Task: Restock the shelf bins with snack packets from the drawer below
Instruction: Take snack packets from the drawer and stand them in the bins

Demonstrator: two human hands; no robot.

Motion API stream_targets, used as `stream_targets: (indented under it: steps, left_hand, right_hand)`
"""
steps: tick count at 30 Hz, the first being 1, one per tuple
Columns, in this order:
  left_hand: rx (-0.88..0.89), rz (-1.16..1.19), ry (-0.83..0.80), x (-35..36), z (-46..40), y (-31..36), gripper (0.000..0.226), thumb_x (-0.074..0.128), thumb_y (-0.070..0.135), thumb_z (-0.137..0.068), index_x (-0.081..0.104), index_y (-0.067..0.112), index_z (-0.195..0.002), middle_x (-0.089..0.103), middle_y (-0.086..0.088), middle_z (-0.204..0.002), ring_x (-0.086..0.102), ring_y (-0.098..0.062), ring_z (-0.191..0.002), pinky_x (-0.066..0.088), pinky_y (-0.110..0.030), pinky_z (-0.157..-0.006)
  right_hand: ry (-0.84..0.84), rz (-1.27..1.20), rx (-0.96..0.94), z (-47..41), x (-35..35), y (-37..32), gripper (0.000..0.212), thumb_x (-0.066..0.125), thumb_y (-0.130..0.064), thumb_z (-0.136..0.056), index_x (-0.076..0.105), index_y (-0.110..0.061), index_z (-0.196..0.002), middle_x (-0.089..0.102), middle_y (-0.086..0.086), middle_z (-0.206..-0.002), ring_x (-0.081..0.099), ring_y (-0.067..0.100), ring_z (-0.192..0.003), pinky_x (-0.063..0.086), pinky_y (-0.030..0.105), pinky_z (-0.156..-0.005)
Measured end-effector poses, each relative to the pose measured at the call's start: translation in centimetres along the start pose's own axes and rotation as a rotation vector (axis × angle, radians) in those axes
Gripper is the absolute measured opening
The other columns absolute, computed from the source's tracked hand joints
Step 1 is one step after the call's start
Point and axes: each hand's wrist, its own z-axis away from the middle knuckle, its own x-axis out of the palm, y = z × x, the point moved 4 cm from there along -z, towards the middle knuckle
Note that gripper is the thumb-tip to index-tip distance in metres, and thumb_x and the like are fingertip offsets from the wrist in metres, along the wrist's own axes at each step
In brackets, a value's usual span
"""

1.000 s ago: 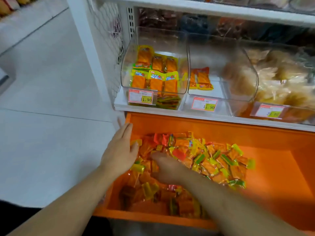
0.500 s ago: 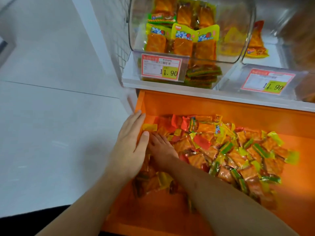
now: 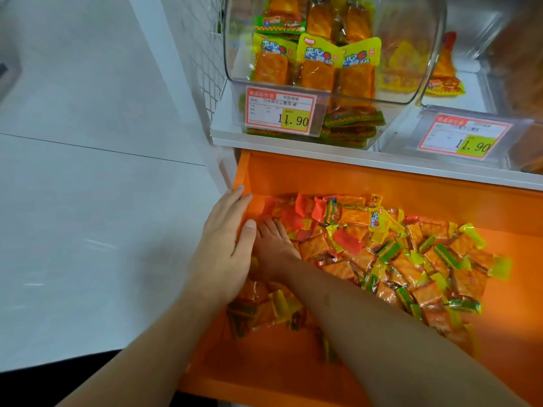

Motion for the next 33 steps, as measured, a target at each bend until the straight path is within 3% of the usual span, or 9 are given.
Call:
stream_targets:
  steps: [7,11,14,18,23,25,29,31,33]
  left_hand:
    - [0.022,0.001,0.01,0.1,-0.2,-0.2,0.047,0.037,0.036,-0.111,0.038,0.032,-0.158,0.023,0.019,-0.168,0.013,0.002,-0.155,0.019,-0.04,-0.129]
    - [0.017,-0.009,0.004,0.1,-0.2,-0.1,0.047,0.037,0.037,-0.11,0.039,0.032,-0.157,0.022,0.02,-0.168,0.012,0.002,-0.155,0.018,-0.04,-0.129]
    - [0.011,-0.011,-0.001,0.0,-0.2,-0.1,0.047,0.038,0.038,-0.11,0.04,0.033,-0.156,0.022,0.02,-0.168,0.012,0.001,-0.155,0.017,-0.036,-0.129]
    - [0.025,-0.03,-0.008,-0.1,-0.2,0.0,0.046,0.038,0.041,-0.11,0.04,0.035,-0.156,0.02,0.022,-0.167,0.012,0.002,-0.155,0.014,-0.032,-0.127]
    - [0.04,-0.061,-0.002,-0.3,-0.2,0.4,0.042,0.045,0.036,-0.108,0.05,0.028,-0.149,0.024,0.016,-0.168,0.017,-0.003,-0.155,0.014,-0.032,-0.128]
    - [0.027,-0.145,0.023,-0.8,-0.3,1.3,0.037,0.054,0.03,-0.104,0.058,0.024,-0.141,0.032,0.009,-0.166,0.026,-0.011,-0.153,0.018,-0.037,-0.127]
    - [0.015,-0.156,-0.045,-2.2,-1.1,6.4,0.019,0.062,0.021,-0.097,0.069,0.028,-0.113,0.066,0.004,-0.129,0.061,-0.017,-0.117,0.047,-0.035,-0.102]
    - [-0.046,-0.015,-0.212,-3.2,-1.4,9.8,0.01,0.06,0.034,-0.101,0.07,0.033,-0.099,0.071,0.012,-0.108,0.065,-0.012,-0.098,0.051,-0.032,-0.088]
    - [-0.096,0.188,-0.41,-3.9,-0.9,13.6,0.03,0.059,0.052,-0.099,0.078,0.031,-0.092,0.077,0.011,-0.097,0.071,-0.014,-0.095,0.054,-0.037,-0.094]
  right_hand:
    - [-0.005,-0.029,-0.007,0.7,0.4,-0.5,0.081,0.072,-0.049,-0.089,0.039,-0.014,-0.155,0.038,0.014,-0.15,0.03,0.038,-0.137,0.02,0.056,-0.123]
    - [-0.01,-0.074,0.037,1.2,0.1,-0.4,0.088,0.075,-0.045,-0.086,0.032,-0.019,-0.157,0.038,0.014,-0.149,0.03,0.039,-0.136,0.022,0.059,-0.12]
    - [-0.021,-0.137,0.019,1.3,0.2,-0.7,0.08,0.075,-0.043,-0.085,0.035,-0.022,-0.152,0.057,0.01,-0.14,0.044,0.038,-0.133,0.027,0.057,-0.115]
    - [-0.007,-0.456,0.101,2.9,-1.6,0.5,0.069,0.088,-0.029,-0.074,0.058,-0.019,-0.135,0.07,0.006,-0.123,0.066,0.028,-0.112,0.053,0.036,-0.092]
    - [0.012,-0.598,0.19,7.3,-8.1,3.1,0.059,0.097,-0.027,-0.067,0.069,-0.023,-0.119,0.068,-0.007,-0.098,0.062,0.009,-0.086,0.051,0.017,-0.065]
    - [0.04,-0.634,0.208,9.9,-11.5,4.0,0.049,0.097,-0.026,-0.067,0.07,-0.021,-0.108,0.063,-0.011,-0.083,0.058,0.005,-0.072,0.047,0.018,-0.06]
    - [0.152,-0.72,0.236,15.9,-19.6,4.9,0.039,0.099,-0.024,-0.066,0.071,-0.016,-0.093,0.069,0.0,-0.075,0.058,0.005,-0.063,0.05,0.031,-0.059]
    - [0.223,-0.769,0.212,19.0,-23.7,4.8,0.036,0.098,-0.019,-0.067,0.073,-0.013,-0.092,0.075,0.004,-0.079,0.064,0.008,-0.068,0.055,0.034,-0.064]
    - [0.284,-0.839,0.175,22.1,-27.4,4.3,0.032,0.096,-0.011,-0.07,0.076,-0.012,-0.094,0.078,0.004,-0.084,0.069,0.011,-0.074,0.059,0.036,-0.072]
